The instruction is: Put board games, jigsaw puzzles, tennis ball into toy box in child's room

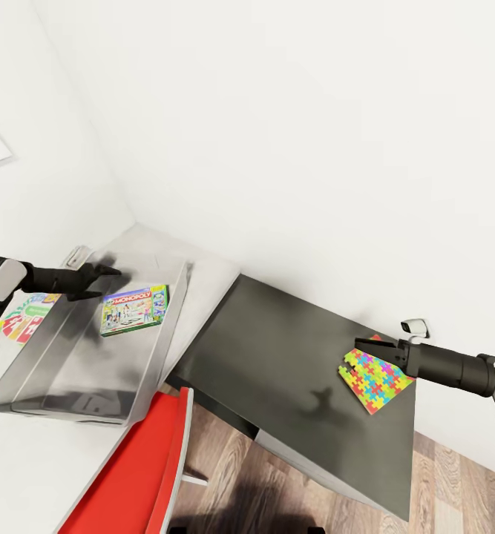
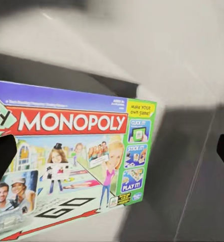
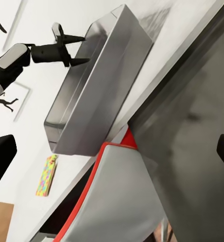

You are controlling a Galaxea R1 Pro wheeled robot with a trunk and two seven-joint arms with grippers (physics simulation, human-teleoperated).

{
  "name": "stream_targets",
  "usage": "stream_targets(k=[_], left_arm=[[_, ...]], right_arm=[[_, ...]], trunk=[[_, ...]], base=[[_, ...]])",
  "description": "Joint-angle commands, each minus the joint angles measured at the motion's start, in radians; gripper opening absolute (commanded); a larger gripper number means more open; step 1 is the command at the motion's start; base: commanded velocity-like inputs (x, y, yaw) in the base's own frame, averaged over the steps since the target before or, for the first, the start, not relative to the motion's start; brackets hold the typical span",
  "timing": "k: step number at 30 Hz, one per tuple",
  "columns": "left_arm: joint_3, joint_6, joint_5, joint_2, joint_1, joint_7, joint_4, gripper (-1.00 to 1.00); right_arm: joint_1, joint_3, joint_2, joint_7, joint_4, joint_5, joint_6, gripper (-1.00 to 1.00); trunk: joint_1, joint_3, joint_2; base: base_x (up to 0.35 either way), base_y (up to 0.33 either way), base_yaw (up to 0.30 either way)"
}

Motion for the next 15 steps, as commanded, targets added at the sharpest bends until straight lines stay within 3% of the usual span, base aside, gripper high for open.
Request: stream_targets(k=[1, 10, 13, 14, 15], left_arm=[[-0.004, 0.004, 0.004, 0.002, 0.001, -0.024, -0.015, 1.0], [-0.004, 0.015, 0.07, 0.002, 0.037, -0.073, -0.131, 1.0], [-0.003, 0.018, 0.133, 0.003, 0.075, -0.085, -0.231, 1.0], [-0.003, 0.018, 0.133, 0.003, 0.075, -0.085, -0.231, 1.0], [-0.003, 0.018, 0.155, 0.004, 0.089, -0.087, -0.264, 1.0]], right_arm=[[-0.001, 0.0, 0.001, 0.003, 0.0, 0.003, 0.004, 1.0], [0.0, 0.002, 0.005, 0.0, 0.0, 0.006, 0.004, 1.0], [0.001, 0.002, 0.006, -0.001, 0.0, 0.006, 0.004, 1.0], [0.001, 0.002, 0.006, -0.001, 0.0, 0.006, 0.004, 1.0], [0.001, 0.002, 0.007, -0.001, 0.0, 0.007, 0.004, 1.0]], trunk=[[0.001, -0.002, -0.002], [0.001, -0.002, -0.002], [0.001, -0.002, -0.002], [0.001, -0.002, -0.002], [0.001, -0.002, -0.002]], base=[[0.0, 0.0, 0.0], [0.0, 0.0, 0.0], [0.0, 0.0, 0.0], [0.0, 0.0, 0.0], [0.0, 0.0, 0.0]])
